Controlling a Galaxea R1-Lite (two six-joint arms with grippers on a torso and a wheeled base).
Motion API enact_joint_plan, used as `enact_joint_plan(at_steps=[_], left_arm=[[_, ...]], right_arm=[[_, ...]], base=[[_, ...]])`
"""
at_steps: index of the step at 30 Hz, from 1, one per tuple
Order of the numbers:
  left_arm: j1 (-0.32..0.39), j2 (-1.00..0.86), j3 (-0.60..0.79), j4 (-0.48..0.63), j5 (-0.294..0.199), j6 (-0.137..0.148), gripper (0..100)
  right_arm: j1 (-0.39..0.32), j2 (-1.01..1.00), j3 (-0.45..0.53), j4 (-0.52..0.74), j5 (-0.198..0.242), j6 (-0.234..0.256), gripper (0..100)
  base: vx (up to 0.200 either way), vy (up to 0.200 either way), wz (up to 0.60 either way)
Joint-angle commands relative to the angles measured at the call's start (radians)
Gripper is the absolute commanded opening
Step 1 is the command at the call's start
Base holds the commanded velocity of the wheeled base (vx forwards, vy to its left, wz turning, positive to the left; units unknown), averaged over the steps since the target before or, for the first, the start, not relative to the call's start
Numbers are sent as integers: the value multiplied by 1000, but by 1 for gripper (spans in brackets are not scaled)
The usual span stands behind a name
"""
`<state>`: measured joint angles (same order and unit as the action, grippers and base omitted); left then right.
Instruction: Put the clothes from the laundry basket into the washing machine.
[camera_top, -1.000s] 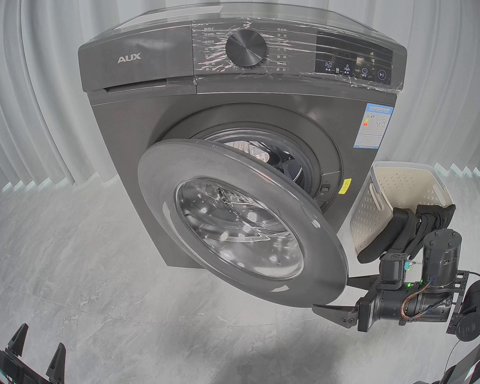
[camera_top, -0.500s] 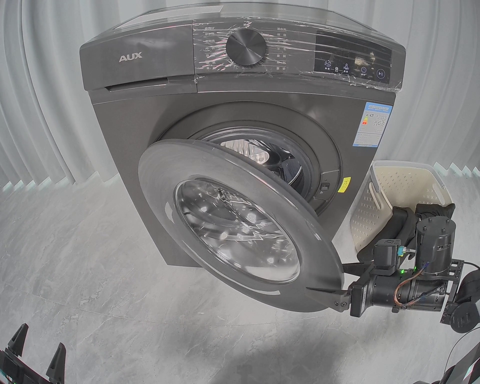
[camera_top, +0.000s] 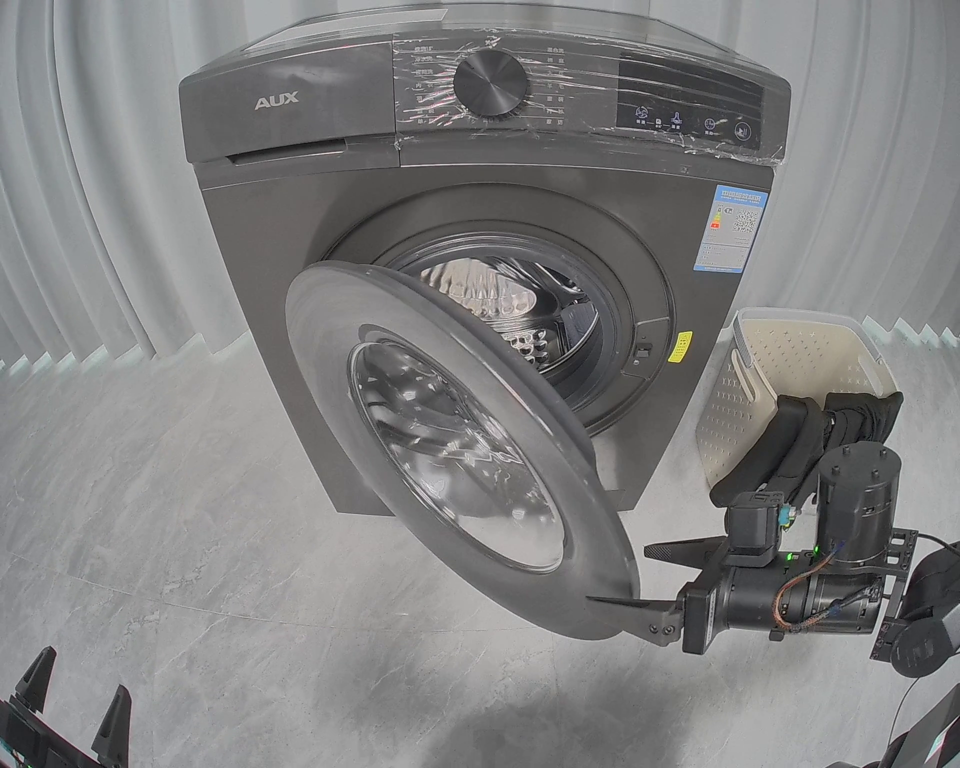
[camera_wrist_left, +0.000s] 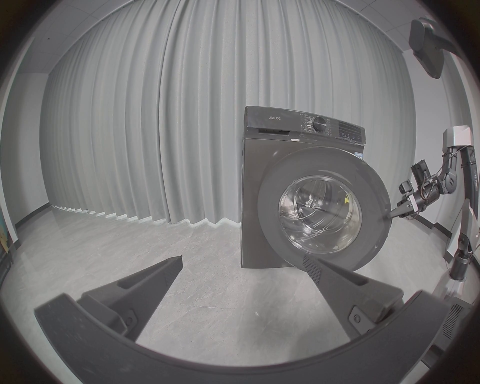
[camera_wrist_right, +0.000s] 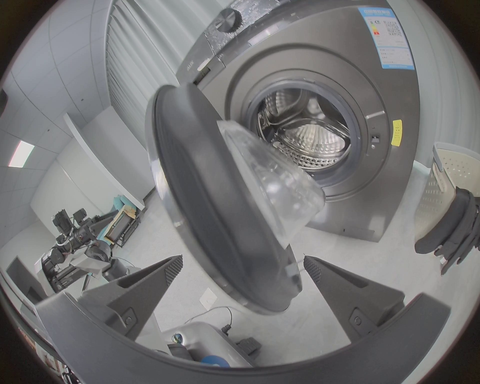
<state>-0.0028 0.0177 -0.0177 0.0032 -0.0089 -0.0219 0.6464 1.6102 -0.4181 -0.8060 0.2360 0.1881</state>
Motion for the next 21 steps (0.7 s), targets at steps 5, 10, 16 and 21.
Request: enact_joint_plan(at_steps=[5, 10, 16, 21], left_arm=[[0, -18, 15, 0, 0, -1, 100], [0, -18, 15, 0, 0, -1, 100], [0, -18, 15, 0, -2, -1, 100], [0, -18, 15, 0, -2, -1, 100]], right_arm=[[-4, 48, -8, -124, -1, 7, 100], [10, 46, 18, -208, 34, 11, 100], [6, 37, 33, -216, 65, 39, 100], [13, 68, 33, -216, 63, 34, 100]], base=[[0, 0, 0], [0, 0, 0], [0, 0, 0], [0, 0, 0]])
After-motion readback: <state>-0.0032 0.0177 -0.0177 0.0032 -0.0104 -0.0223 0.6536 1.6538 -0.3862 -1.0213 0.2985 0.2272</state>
